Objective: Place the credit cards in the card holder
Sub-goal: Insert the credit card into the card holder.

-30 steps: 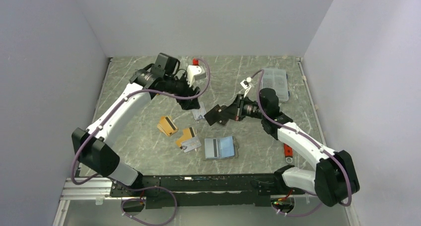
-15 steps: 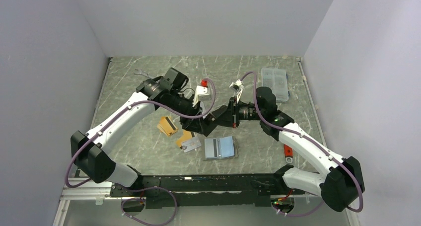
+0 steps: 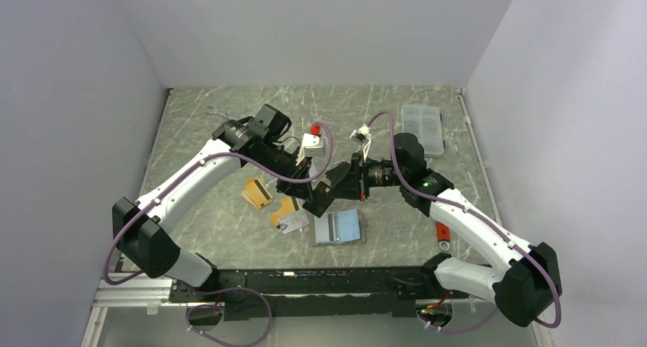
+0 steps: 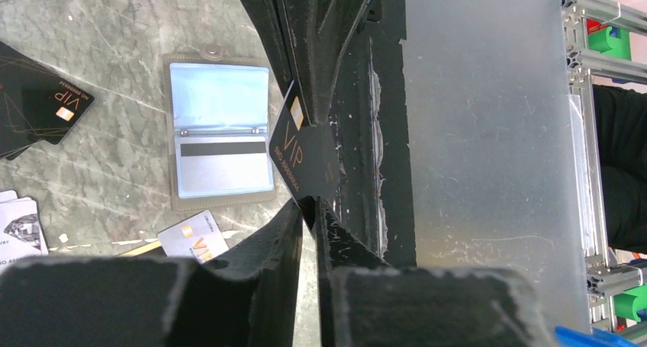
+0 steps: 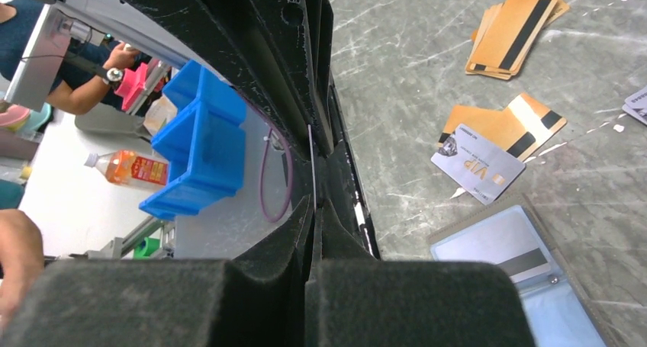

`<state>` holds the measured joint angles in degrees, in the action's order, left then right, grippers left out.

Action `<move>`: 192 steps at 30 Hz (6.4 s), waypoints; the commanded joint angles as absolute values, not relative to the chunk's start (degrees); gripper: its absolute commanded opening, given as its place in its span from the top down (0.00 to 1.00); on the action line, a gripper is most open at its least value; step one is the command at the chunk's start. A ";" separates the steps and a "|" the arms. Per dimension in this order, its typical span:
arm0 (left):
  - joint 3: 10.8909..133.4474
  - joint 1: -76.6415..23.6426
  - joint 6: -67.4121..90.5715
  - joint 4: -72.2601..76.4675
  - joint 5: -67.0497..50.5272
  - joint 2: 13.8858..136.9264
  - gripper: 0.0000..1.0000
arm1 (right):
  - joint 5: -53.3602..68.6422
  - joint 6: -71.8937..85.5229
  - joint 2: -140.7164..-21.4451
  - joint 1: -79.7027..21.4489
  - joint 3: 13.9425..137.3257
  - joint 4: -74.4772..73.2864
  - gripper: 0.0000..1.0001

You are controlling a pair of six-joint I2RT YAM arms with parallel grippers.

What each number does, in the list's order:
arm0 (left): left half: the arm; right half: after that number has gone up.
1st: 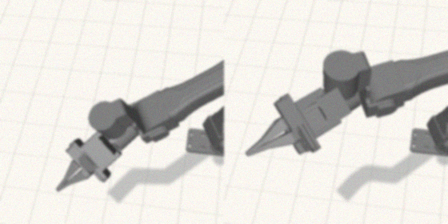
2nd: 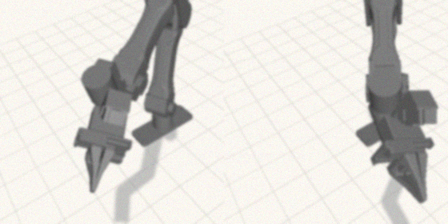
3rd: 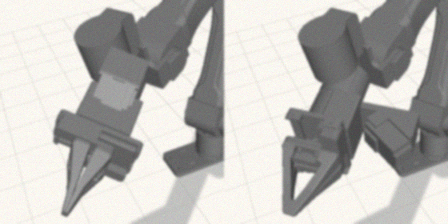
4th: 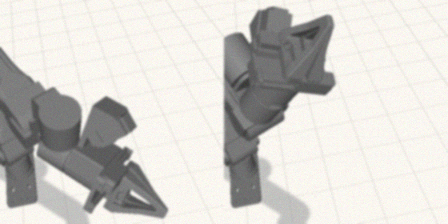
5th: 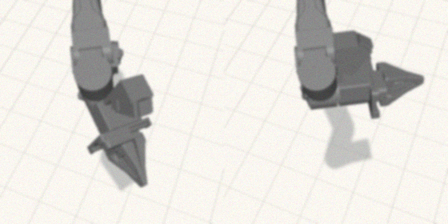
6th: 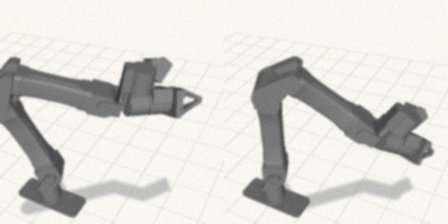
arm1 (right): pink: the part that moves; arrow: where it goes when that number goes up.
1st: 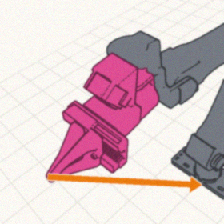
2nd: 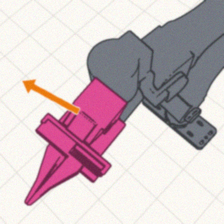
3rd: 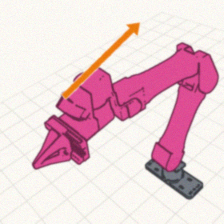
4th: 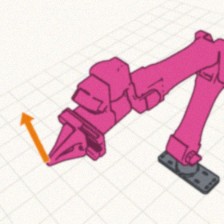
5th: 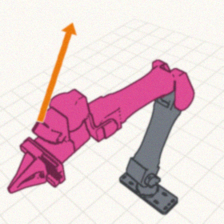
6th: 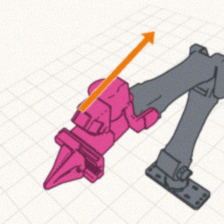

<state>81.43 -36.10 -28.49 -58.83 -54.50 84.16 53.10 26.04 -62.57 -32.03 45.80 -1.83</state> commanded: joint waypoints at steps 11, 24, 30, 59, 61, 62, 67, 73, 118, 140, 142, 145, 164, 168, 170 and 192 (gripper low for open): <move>86.06 -36.86 -29.32 -61.04 -63.46 85.60 0.90 | 48.82 31.17 -61.93 -36.21 46.27 9.96 1.00; 84.16 -36.90 -28.92 -59.81 -63.45 83.94 0.93 | 46.34 33.12 -62.34 -37.48 45.26 12.75 1.00; 84.03 -36.42 -28.28 -59.50 -64.20 83.35 1.00 | 42.87 36.17 -59.84 -37.43 41.20 14.60 0.76; 78.50 -32.78 -23.25 -53.03 -58.55 83.73 0.53 | 37.25 46.94 -49.68 -31.12 29.82 11.58 1.00; 75.94 -34.01 -25.47 -51.82 -51.73 84.68 0.53 | 33.00 42.53 -48.03 -29.63 30.76 -2.15 1.00; 74.05 -34.85 -26.26 -50.41 -47.68 85.02 0.54 | 30.62 40.98 -47.85 -29.15 30.97 -7.59 1.00; 65.59 -41.07 -30.71 -42.32 -32.44 86.82 0.55 | 21.27 39.66 -48.63 -29.03 29.02 -20.50 1.00; 65.30 -46.22 -33.31 -38.75 -24.74 94.41 0.58 | 13.51 39.18 -47.86 -28.97 28.03 -24.54 1.00; 66.38 -50.45 -35.86 -35.55 -17.40 102.02 0.69 | 2.20 37.70 -58.64 -37.95 30.18 -24.55 1.00; 65.64 -50.45 -37.44 -35.77 -15.85 101.00 0.73 | 2.22 45.44 -60.06 -39.35 25.27 -21.12 1.00; 65.84 -50.45 -37.40 -35.85 -15.84 100.82 0.73 | 0.64 45.73 -59.00 -39.25 25.31 -22.74 1.00; 65.97 -50.45 -37.36 -36.02 -16.04 100.72 0.74 | -1.62 46.42 -56.83 -39.28 25.55 -24.83 1.00; 66.39 -50.45 -37.71 -37.09 -15.89 100.68 0.76 | -5.01 45.70 -52.25 -39.06 26.67 -27.94 1.00; 66.52 -50.48 -37.72 -37.18 -15.97 100.77 0.77 | -3.45 44.92 -53.54 -39.27 26.43 -27.07 1.00; 66.64 -50.45 -37.78 -37.27 -16.00 100.75 0.77 | -2.73 44.79 -54.50 -39.57 26.33 -26.38 1.00; 66.89 -50.45 -38.12 -37.97 -16.49 100.03 0.79 | -4.47 49.21 -58.59 -41.85 25.50 -25.12 1.00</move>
